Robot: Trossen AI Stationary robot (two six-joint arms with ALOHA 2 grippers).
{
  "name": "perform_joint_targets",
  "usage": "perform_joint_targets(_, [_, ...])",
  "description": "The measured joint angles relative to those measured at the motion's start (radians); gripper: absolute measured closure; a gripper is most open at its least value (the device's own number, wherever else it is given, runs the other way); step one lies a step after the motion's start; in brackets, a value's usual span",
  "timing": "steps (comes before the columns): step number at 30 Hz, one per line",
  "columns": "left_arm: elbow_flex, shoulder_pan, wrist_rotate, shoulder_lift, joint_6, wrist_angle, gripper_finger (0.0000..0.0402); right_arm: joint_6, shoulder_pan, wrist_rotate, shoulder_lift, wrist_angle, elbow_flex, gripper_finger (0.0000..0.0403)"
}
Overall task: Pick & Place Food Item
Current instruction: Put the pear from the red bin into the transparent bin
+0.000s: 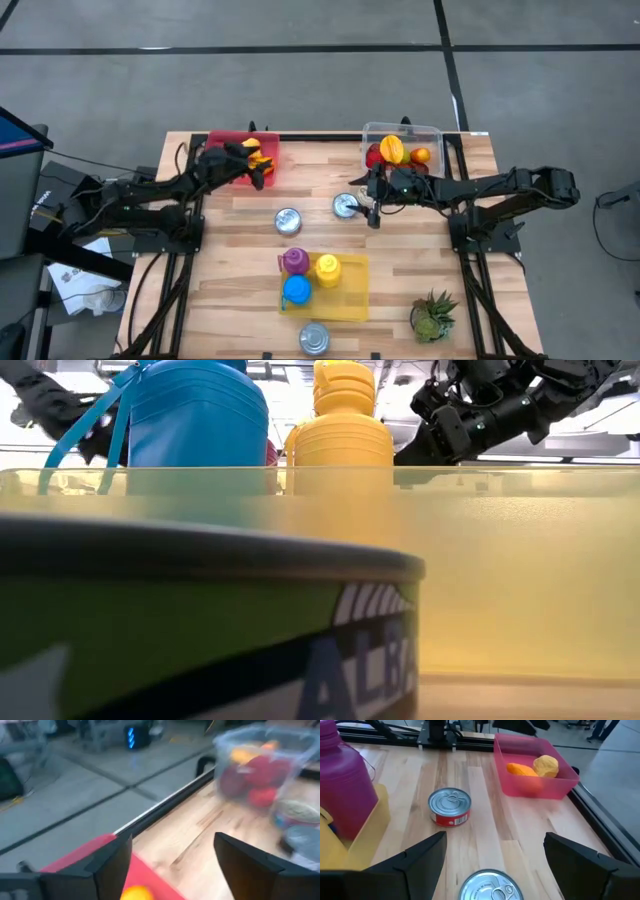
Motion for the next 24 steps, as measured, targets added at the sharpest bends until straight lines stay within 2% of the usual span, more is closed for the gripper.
perform_joint_targets(4, [0.138, 0.055, -0.069, 0.116, 0.014, -0.227, 0.0098, -0.008, -0.006, -0.001, 0.000, 0.000, 0.000, 0.0082])
perform_joint_targets(11, [0.368, 0.166, -0.140, 0.331, 0.035, -0.440, 0.0083, -0.023, -0.005, -0.007, 0.000, -0.051, 0.000, 0.0082])
perform_joint_targets(17, [0.578, 0.250, -0.127, 0.486, -0.026, -0.815, 0.0082, 0.003, -0.005, -0.053, 0.000, -0.127, 0.000, 0.0082])
perform_joint_targets(24, [0.664, 0.260, -0.051, 0.575, -0.038, -0.936, 0.0082, 0.002, -0.002, -0.059, 0.000, -0.136, 0.000, 0.0082])
